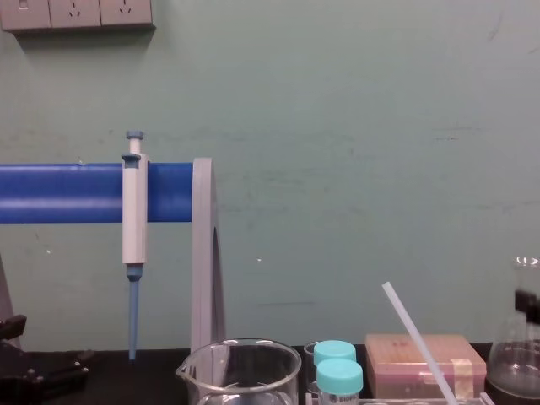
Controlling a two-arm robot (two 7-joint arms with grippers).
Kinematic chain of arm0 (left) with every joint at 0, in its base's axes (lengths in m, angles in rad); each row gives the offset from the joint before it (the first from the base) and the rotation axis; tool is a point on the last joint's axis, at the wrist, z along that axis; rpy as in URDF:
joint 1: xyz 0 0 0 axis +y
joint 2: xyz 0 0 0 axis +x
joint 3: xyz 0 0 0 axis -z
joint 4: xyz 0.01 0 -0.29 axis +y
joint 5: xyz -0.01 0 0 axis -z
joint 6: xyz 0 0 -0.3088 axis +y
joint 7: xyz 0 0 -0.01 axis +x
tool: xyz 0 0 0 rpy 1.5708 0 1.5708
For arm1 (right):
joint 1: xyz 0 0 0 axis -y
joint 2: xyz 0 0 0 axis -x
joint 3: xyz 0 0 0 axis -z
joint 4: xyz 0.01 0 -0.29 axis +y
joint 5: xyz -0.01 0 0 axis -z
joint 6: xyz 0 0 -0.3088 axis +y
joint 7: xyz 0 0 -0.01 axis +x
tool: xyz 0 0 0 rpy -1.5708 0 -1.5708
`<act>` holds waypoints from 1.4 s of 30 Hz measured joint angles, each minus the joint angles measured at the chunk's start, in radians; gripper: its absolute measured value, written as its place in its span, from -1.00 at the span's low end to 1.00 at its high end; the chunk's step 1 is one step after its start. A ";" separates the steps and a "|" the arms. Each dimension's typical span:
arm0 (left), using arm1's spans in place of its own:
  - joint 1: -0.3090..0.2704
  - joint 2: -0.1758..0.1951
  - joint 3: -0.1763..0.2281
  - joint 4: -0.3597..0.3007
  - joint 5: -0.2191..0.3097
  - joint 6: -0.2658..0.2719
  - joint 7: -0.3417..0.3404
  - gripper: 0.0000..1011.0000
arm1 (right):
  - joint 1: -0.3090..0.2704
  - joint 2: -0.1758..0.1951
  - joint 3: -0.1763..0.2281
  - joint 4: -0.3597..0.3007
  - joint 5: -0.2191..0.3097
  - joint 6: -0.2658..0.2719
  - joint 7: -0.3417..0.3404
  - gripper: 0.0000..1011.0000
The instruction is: Pick up the stirring rod with one hand, then place it down.
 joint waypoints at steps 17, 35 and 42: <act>0.000 0.000 0.000 0.000 0.000 0.000 0.000 0.98 | -0.004 -0.018 0.007 0.026 0.006 0.094 -0.003 0.98; 0.000 0.000 0.000 0.000 0.000 0.000 0.000 0.98 | -0.003 -0.016 0.007 0.023 0.007 0.086 -0.003 0.98; 0.000 0.000 0.000 0.000 0.000 0.000 0.000 0.98 | -0.003 -0.015 0.007 0.022 0.007 0.085 -0.003 0.98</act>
